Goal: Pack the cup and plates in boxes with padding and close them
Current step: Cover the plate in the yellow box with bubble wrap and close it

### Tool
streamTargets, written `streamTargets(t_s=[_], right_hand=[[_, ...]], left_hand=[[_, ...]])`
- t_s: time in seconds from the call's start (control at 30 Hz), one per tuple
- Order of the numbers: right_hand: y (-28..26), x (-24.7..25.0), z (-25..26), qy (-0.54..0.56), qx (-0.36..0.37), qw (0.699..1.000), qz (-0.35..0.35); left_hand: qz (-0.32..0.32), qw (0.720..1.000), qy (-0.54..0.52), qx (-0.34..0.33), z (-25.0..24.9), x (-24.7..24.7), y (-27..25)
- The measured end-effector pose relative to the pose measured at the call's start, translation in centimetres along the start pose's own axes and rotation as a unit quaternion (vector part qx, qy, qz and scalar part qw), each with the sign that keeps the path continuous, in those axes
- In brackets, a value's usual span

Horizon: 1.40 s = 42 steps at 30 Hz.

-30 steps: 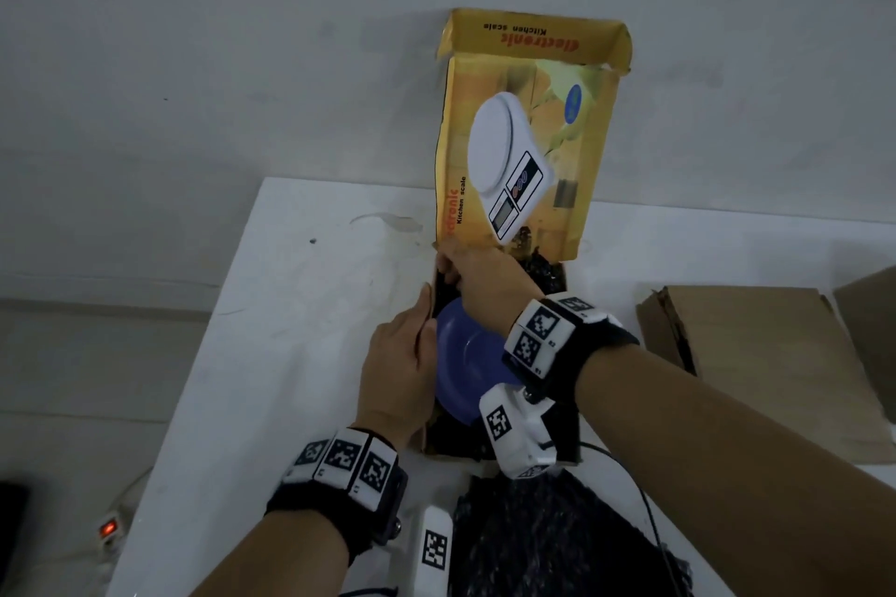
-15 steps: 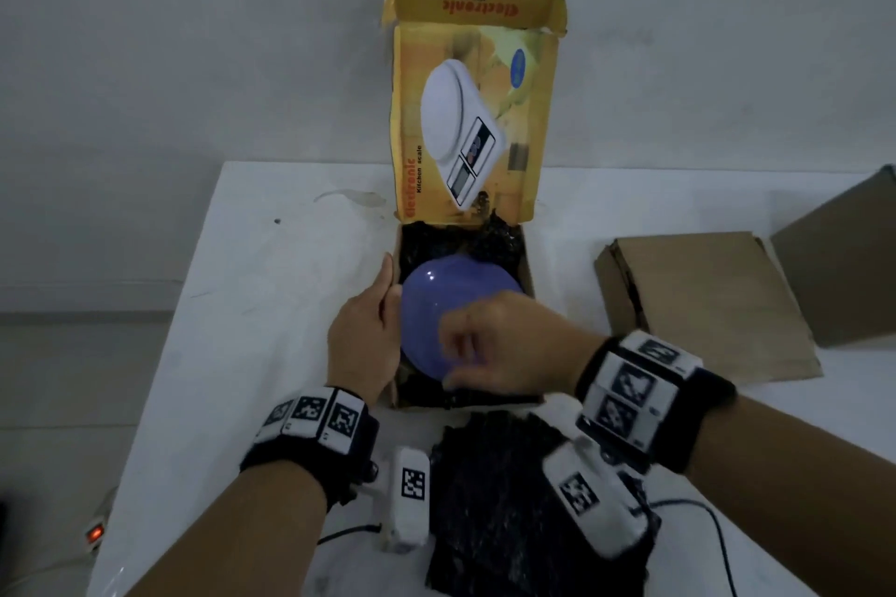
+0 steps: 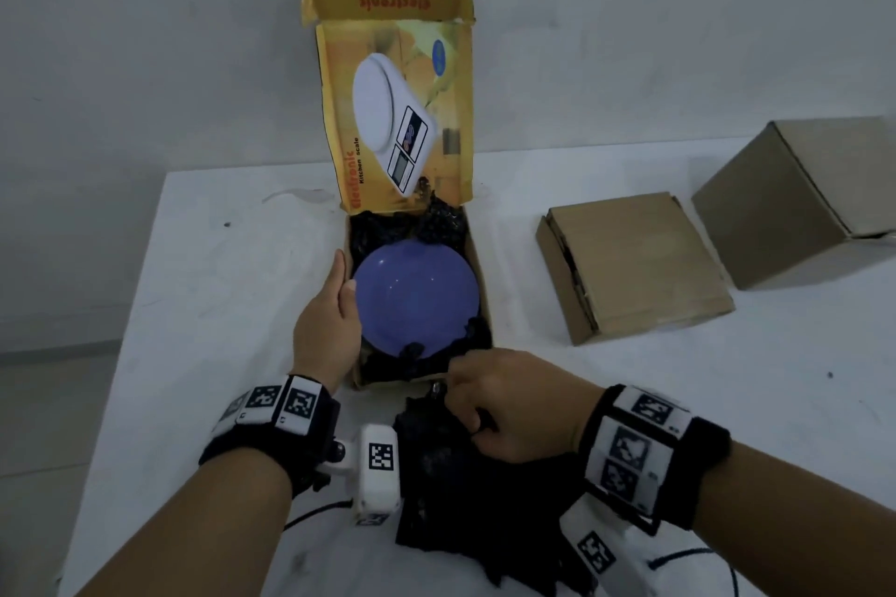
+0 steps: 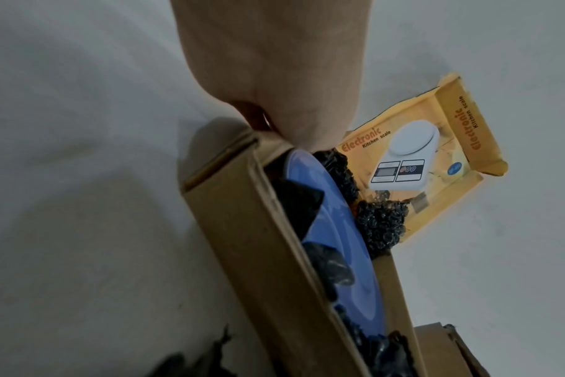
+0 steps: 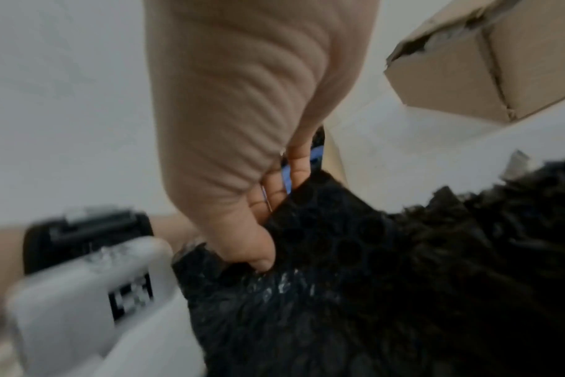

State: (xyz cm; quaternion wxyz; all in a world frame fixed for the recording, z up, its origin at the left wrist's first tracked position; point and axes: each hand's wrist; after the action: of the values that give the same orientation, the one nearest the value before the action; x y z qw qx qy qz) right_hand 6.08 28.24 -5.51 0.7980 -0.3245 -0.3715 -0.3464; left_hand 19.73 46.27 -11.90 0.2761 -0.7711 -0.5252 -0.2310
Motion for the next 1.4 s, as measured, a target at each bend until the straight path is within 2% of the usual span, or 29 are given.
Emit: streamTargets(t_s=[0.1, 0.23, 0.3, 0.4, 0.5, 0.6, 0.67, 0.73, 0.83, 0.87, 0.93, 1.0, 1.07, 1.1, 1.2, 1.27, 1.33, 1.4], right_hand=[[-0.4, 2.0, -0.3, 0.108, -0.051, 0.988, -0.102], [0.2, 3.4, -1.0, 0.171, -0.149, 0.952, -0.208], [0.9, 4.2, -1.0, 0.204, -0.184, 0.937, -0.214], [2.3, 5.0, -1.7, 0.178, -0.228, 0.945, -0.155], [4.1, 5.8, -2.6, 0.109, -0.246, 0.940, -0.211], [5.8, 7.0, -3.4, 0.133, -0.273, 0.913, -0.272], [6.7, 7.8, -3.8, 0.151, -0.276, 0.897, -0.309], [7.7, 8.7, -4.0, 0.147, -0.263, 0.894, -0.332], [9.9, 9.0, -4.1, 0.247, -0.156, 0.888, -0.355], [10.8, 9.0, -4.2, 0.250, -0.129, 0.888, -0.364], [12.2, 8.7, -4.5, 0.182, -0.104, 0.904, -0.372], [13.3, 8.7, -4.9, 0.080, -0.129, 0.931, -0.332], [13.7, 8.4, -5.8, -0.037, -0.158, 0.955, -0.249], [13.6, 8.2, -6.3, -0.096, -0.154, 0.958, -0.224], [13.3, 7.0, -8.3, -0.215, -0.125, 0.945, -0.211], [13.6, 6.8, -8.7, -0.188, -0.131, 0.960, -0.161], [13.8, 6.8, -9.0, -0.186, -0.148, 0.968, -0.078], [13.8, 7.2, -8.7, -0.163, -0.159, 0.972, -0.050]], left_hand=[[-0.010, 1.000, 0.000, -0.013, 0.2, 0.0, 0.1], [-0.016, 1.000, 0.009, -0.023, 0.4, -0.3, 0.2], [-0.021, 0.999, 0.010, -0.027, 0.6, -0.4, 0.2], [-0.024, 0.999, 0.000, -0.031, 0.9, -0.5, 0.3], [-0.027, 0.999, -0.009, -0.025, 1.0, -0.6, 0.4], [-0.027, 0.999, -0.013, -0.017, 0.8, -0.6, 0.3], [-0.035, 0.999, -0.020, -0.011, 0.5, -0.5, 0.5], [-0.047, 0.998, -0.036, 0.006, 0.3, -0.5, 1.1], [-0.064, 0.996, -0.064, 0.024, 0.2, -0.7, 2.1], [-0.071, 0.995, -0.063, 0.025, 0.3, -0.9, 2.2], [-0.088, 0.995, -0.049, 0.017, 0.5, -1.3, 2.1], [-0.102, 0.994, -0.037, -0.003, 0.6, -1.7, 2.0], [-0.103, 0.994, -0.040, -0.013, 0.7, -1.7, 1.9], [-0.102, 0.994, -0.046, -0.009, 0.7, -1.6, 1.9], [-0.111, 0.993, -0.048, -0.007, 0.5, -1.6, 1.8], [-0.119, 0.992, -0.038, -0.009, 0.2, -1.7, 1.6], [-0.120, 0.992, -0.037, -0.009, 0.0, -1.8, 1.6], [-0.119, 0.992, -0.036, -0.010, -0.1, -1.8, 1.6]])
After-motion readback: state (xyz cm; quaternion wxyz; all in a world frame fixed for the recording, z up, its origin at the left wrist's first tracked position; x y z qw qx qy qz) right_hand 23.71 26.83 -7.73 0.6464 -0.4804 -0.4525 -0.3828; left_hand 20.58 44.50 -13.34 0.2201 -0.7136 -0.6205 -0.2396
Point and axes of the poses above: each hand's wrist, its own y-axis towards the middle knuckle, its own x-axis out of the back of the hand, z = x × y, and after that the axes turned 4 degrees about z, right-handed
